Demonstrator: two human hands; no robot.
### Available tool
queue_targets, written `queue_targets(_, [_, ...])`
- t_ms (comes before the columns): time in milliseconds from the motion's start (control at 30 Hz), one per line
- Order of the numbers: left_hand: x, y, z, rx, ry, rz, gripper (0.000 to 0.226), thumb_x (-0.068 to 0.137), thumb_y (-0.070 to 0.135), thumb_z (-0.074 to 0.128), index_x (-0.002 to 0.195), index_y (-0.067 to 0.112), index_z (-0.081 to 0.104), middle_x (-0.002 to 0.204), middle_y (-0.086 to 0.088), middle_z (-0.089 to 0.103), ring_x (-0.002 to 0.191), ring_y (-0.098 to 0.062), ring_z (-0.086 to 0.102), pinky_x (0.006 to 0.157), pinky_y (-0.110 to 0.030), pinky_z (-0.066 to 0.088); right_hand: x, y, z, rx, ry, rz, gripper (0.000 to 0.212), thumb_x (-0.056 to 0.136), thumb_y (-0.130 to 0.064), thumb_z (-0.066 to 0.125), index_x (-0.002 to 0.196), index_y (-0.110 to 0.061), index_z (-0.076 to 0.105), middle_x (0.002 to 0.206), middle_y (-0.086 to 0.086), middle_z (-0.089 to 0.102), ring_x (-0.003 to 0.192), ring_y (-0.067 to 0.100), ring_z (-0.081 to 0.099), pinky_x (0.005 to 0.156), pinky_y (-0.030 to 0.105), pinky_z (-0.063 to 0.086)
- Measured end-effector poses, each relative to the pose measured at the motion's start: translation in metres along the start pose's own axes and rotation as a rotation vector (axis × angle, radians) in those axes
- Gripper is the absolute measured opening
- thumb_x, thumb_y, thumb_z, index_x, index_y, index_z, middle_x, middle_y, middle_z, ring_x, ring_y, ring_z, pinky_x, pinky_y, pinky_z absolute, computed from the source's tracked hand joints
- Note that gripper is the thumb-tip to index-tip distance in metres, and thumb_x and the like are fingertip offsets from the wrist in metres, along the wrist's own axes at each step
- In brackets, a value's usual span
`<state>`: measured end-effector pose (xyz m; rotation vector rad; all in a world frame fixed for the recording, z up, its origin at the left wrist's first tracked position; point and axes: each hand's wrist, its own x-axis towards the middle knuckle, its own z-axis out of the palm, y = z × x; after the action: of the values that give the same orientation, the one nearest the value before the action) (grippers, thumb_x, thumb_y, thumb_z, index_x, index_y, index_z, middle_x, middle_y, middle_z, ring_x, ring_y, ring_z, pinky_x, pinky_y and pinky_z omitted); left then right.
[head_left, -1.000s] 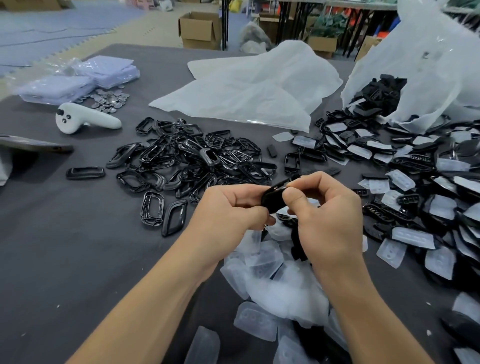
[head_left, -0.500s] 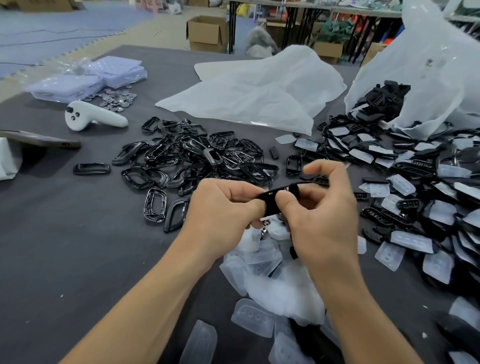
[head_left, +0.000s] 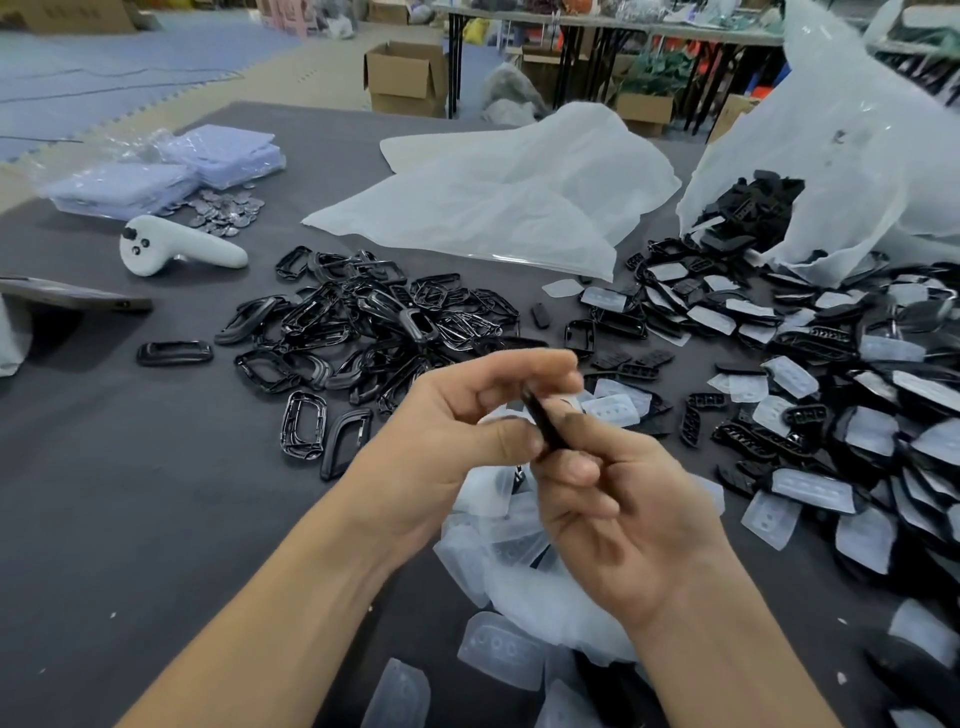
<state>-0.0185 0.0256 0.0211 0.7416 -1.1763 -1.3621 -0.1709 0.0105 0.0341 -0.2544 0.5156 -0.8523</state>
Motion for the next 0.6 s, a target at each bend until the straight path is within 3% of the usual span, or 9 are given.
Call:
queue_targets(100, [0.0008, 0.0029, 0.0010, -0.012, 0.068, -0.017, 0.027, 0.072, 0.001, 0.079, 0.091, 0.019, 0.083, 0.081, -0.005, 0.077, 0.071, -0.015, 0.072, 0.072, -0.023, 0.057, -0.0006, 0.0006, 0.0012, -0.217, -0.005, 0.038, 0.012, 0.074, -0.012, 0.073, 0.079, -0.002, 0.074, 0.066, 0.010, 0.059, 0.035, 0.005, 0.044, 0.027, 0.014, 0.030])
queue_targets(133, [0.0012, 0.0027, 0.0023, -0.016, 0.123, -0.041, 0.023, 0.072, -0.001, 0.080, 0.087, 0.016, 0.082, 0.077, -0.008, 0.076, 0.063, -0.016, 0.068, 0.066, -0.022, 0.055, -0.0003, 0.0010, 0.0023, -0.374, 0.049, -0.009, 0.013, 0.083, -0.016, 0.070, 0.077, -0.005, 0.074, 0.067, 0.011, 0.061, 0.039, 0.008, 0.045, 0.030, 0.016, 0.032])
queue_targets(200, [0.0025, 0.0017, 0.0064, -0.046, 0.270, -0.123, 0.022, 0.068, 0.002, 0.086, 0.088, 0.010, 0.081, 0.078, -0.011, 0.076, 0.058, -0.015, 0.064, 0.060, -0.021, 0.053, 0.0023, 0.0032, -0.0004, -0.624, 0.158, -0.207, 0.036, 0.100, -0.026, 0.058, 0.073, -0.015, 0.078, 0.071, 0.009, 0.069, 0.050, 0.014, 0.055, 0.042, 0.021, 0.044])
queue_targets(267, [0.0034, 0.0006, 0.0089, -0.067, 0.435, -0.211, 0.026, 0.062, 0.009, 0.086, 0.087, 0.009, 0.082, 0.075, -0.006, 0.075, 0.054, -0.009, 0.060, 0.054, -0.017, 0.049, 0.0029, 0.0058, -0.0001, -0.731, 0.168, -0.352, 0.039, 0.103, -0.029, 0.056, 0.073, -0.022, 0.081, 0.074, 0.003, 0.073, 0.063, 0.013, 0.063, 0.055, 0.023, 0.053])
queue_targets(400, [0.0034, 0.0032, 0.0075, -0.055, 0.549, -0.241, 0.024, 0.056, 0.015, 0.087, 0.079, 0.013, 0.082, 0.070, -0.001, 0.073, 0.048, -0.006, 0.050, 0.049, -0.015, 0.044, 0.0024, 0.0097, 0.0027, -0.751, 0.114, -0.336, 0.022, 0.097, -0.001, 0.061, 0.081, -0.009, 0.073, 0.071, 0.009, 0.068, 0.057, 0.017, 0.059, 0.050, 0.023, 0.050])
queue_targets(533, [0.0016, 0.0059, 0.0053, -0.037, 0.495, -0.233, 0.041, 0.040, 0.030, 0.091, 0.078, 0.021, 0.083, 0.077, -0.001, 0.077, 0.057, -0.008, 0.062, 0.055, -0.017, 0.047, 0.0008, 0.0078, 0.0059, -0.631, 0.078, -0.252, 0.019, 0.093, -0.002, 0.061, 0.078, -0.007, 0.072, 0.069, 0.012, 0.066, 0.053, 0.015, 0.058, 0.046, 0.021, 0.047])
queue_targets(600, [0.0018, 0.0051, 0.0041, -0.042, 0.463, -0.260, 0.041, 0.041, 0.019, 0.098, 0.080, 0.021, 0.083, 0.082, -0.004, 0.078, 0.063, -0.012, 0.064, 0.059, -0.020, 0.047, -0.0006, 0.0073, 0.0065, -0.607, 0.049, -0.247, 0.014, 0.084, -0.009, 0.066, 0.072, -0.011, 0.074, 0.070, 0.011, 0.067, 0.053, 0.015, 0.058, 0.046, 0.020, 0.047])
